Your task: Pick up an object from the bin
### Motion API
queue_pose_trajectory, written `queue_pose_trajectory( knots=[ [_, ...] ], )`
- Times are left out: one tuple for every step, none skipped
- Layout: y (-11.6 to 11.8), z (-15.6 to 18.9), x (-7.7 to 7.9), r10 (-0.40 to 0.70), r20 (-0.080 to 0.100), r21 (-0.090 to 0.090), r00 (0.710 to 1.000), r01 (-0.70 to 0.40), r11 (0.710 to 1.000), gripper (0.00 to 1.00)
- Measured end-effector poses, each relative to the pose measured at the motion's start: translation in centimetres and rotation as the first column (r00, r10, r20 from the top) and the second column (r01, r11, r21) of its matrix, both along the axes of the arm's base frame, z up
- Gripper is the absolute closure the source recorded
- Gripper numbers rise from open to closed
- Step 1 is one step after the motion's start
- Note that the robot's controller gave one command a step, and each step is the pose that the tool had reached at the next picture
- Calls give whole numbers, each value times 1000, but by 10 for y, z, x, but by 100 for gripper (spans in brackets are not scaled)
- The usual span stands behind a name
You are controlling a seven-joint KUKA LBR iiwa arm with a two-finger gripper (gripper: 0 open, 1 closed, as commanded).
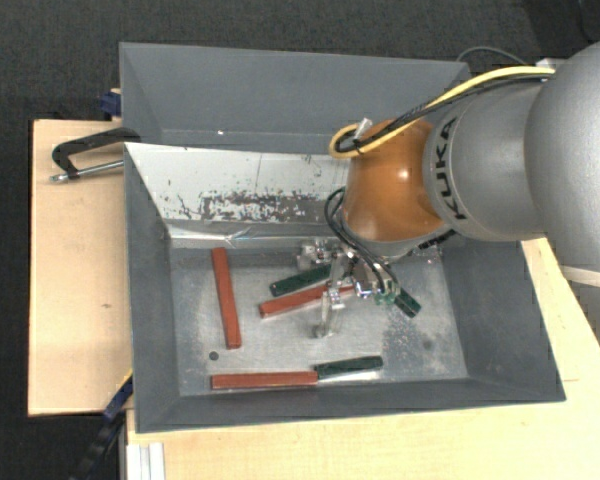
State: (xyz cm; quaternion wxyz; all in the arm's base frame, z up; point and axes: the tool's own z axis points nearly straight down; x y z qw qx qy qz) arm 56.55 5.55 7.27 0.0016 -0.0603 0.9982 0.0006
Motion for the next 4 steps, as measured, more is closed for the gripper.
queue_pose_trajectory(
  knots=[
    [3, -7, -3, 9, 5, 0, 1000, -9, 1000, 100],
    [4, -6, -4, 11, 4, 0, 1000, -11, 1000, 100],
    [4, 0, -5, 11, -4, -1, 1000, -11, 1000, 100],
    [4, 21, -6, 11, -7, -1, 1000, -11, 1000, 100]
  ],
)
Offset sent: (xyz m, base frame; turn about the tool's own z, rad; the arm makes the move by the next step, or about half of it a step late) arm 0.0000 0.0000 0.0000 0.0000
